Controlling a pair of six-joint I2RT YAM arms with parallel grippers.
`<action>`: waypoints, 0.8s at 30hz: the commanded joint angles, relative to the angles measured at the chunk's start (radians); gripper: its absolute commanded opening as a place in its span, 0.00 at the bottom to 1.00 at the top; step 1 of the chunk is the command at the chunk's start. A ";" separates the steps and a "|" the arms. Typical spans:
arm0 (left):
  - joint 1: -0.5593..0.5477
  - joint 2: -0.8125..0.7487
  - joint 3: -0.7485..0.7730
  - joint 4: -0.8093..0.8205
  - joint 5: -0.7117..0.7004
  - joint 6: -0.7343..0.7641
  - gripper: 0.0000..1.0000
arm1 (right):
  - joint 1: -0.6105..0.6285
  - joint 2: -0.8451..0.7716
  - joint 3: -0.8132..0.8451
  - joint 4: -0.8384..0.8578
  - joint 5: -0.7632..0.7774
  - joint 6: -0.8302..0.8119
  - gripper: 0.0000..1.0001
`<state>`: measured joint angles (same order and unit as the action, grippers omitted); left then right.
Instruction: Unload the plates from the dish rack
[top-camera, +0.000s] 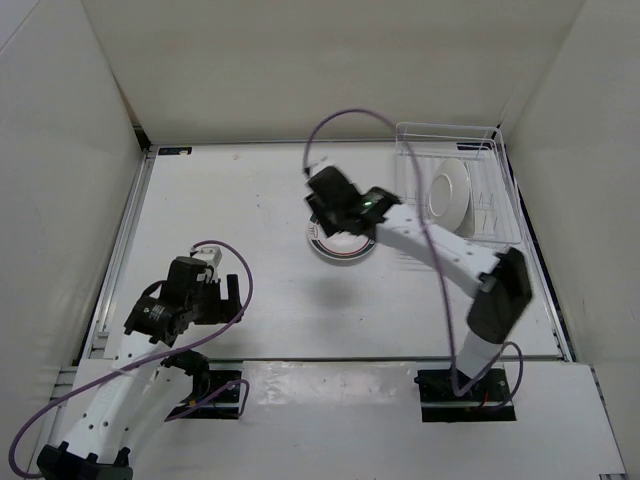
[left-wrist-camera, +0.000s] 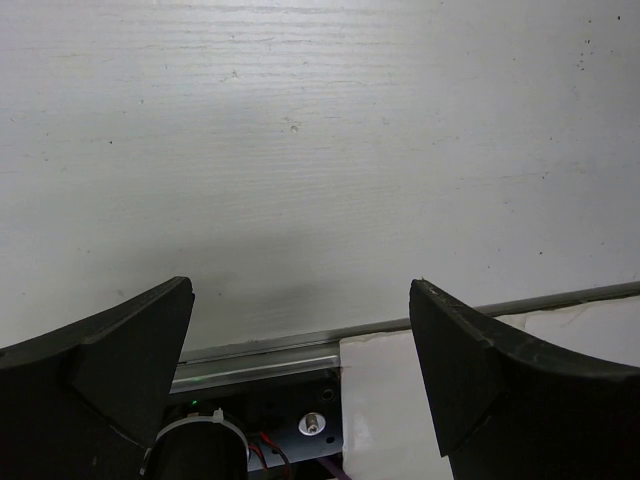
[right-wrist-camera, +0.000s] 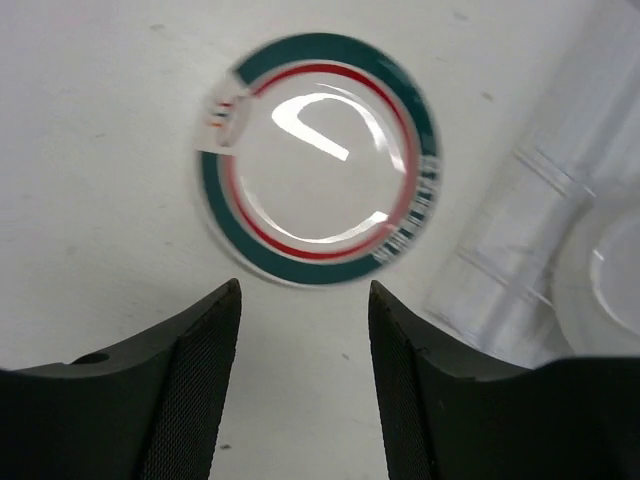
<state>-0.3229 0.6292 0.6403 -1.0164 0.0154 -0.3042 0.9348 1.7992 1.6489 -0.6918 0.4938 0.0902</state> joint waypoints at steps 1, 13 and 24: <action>0.001 -0.017 0.002 0.010 0.011 0.000 1.00 | -0.175 -0.220 -0.128 0.011 -0.055 0.092 0.57; 0.001 -0.011 0.004 0.015 0.029 0.005 1.00 | -0.639 -0.544 -0.360 0.022 -0.106 0.279 0.54; 0.001 -0.011 0.002 0.013 0.020 0.004 1.00 | -0.847 -0.529 -0.488 0.080 -0.317 0.336 0.53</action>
<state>-0.3229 0.6243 0.6403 -1.0161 0.0299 -0.3042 0.1101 1.2671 1.1820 -0.6498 0.2497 0.3996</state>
